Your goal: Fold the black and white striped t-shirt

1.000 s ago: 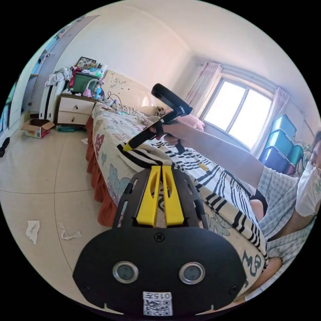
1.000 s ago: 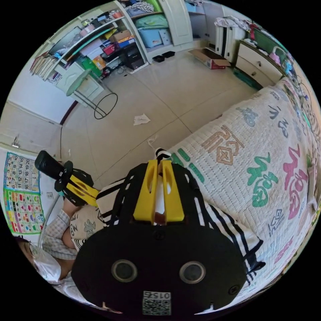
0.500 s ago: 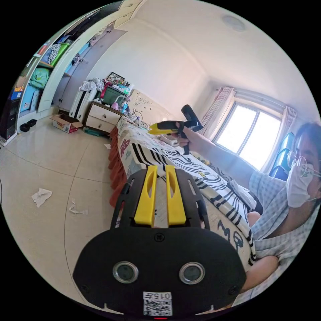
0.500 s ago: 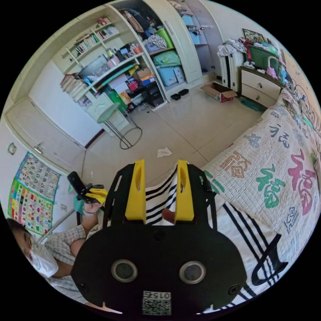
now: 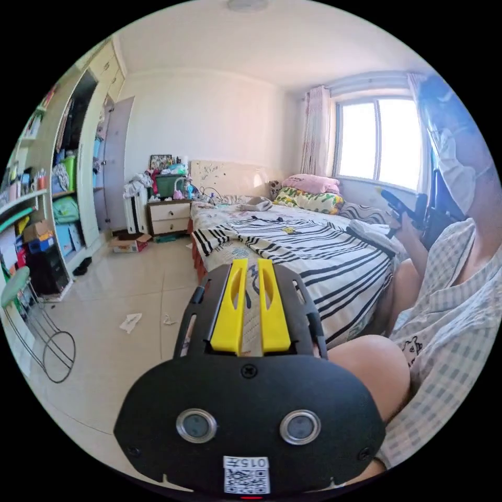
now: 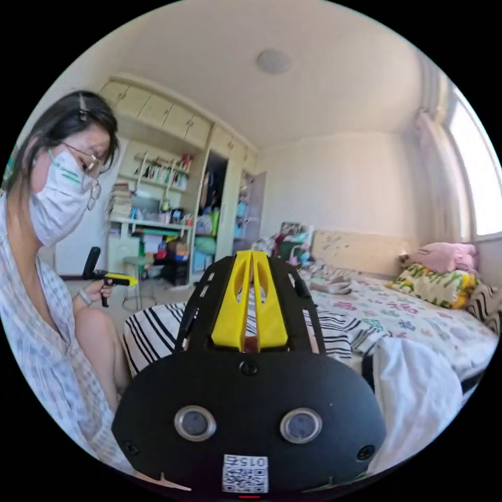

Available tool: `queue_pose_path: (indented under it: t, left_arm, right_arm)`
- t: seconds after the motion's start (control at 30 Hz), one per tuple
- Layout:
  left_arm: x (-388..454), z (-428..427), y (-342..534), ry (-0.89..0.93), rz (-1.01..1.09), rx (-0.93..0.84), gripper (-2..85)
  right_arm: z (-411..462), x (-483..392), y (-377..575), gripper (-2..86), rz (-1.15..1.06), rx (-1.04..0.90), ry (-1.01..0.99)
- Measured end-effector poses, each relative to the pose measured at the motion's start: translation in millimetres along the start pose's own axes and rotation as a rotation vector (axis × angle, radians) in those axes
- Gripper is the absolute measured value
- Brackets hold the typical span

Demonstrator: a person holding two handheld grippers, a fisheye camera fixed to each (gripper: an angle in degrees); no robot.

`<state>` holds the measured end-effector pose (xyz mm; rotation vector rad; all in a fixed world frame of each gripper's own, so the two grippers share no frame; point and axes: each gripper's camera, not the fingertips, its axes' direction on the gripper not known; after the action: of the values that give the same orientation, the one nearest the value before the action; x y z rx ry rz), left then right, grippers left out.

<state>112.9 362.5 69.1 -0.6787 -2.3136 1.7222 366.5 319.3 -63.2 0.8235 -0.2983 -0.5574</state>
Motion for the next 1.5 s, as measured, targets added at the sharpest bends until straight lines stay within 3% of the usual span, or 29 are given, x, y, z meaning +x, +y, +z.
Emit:
queue_pose_path:
  t: [0.17, 0.23, 0.37, 0.5, 0.57, 0.67, 0.83, 0.93, 1.07, 1.17, 1.3, 1.37, 1.5]
  left_arm:
    - [81, -15, -14, -0.217, 0.204, 0.057, 6.4]
    - [96, -12, -22, -0.259, 0.161, 0.043, 7.2]
    - [100, 21, -38, -0.021, 0.16, -0.17, 9.2]
    - [102, 85, -43, 0.088, 0.135, -0.515, 12.1]
    - [107, 104, -44, 0.139, 0.14, -0.564, 11.5]
    - [114, 135, -47, 0.231, 0.125, -0.628, 10.6]
    - [129, 152, -55, 0.14, 0.167, -0.661, 7.7]
    - [134, 153, -57, 0.118, 0.169, -0.655, 4.7]
    - [135, 130, -72, 0.132, 0.156, -0.598, 0.8]
    - [135, 118, -82, 0.13, 0.152, -0.56, 0.2]
    - [141, 169, -59, 0.079, 0.199, -0.818, 0.0]
    - [142, 174, -56, 0.073, 0.201, -0.828, 0.0]
    - [130, 153, -72, -0.001, 0.2, -0.852, 0.3]
  right_arm:
    - [-71, -10, 40, 0.4, 0.057, -0.018, 0.202]
    - [-69, -14, 48, 3.6, 0.021, -0.218, 0.274]
    - [-60, 1, 54, 10.4, 0.074, -0.483, 0.344]
    - [-63, 42, 36, 9.4, 0.222, -0.581, 0.1]
    - [-64, 50, 24, 9.5, 0.196, -0.581, 0.142]
    - [-40, 67, 27, 9.1, 0.179, -0.733, 0.234]
    - [34, 96, 80, 8.3, 0.26, -1.054, 0.159]
    - [29, 90, 77, 5.9, 0.203, -1.014, 0.185]
    - [10, 90, 57, -0.1, 0.205, -1.003, 0.067]
    - [17, 86, 51, -0.4, 0.146, -1.083, 0.061]
    - [32, 78, 47, 0.8, 0.082, -1.187, 0.089]
    - [21, 81, 34, 2.6, 0.092, -1.167, 0.093]
    - [-36, 104, -25, 4.9, 0.157, -0.944, 0.09]
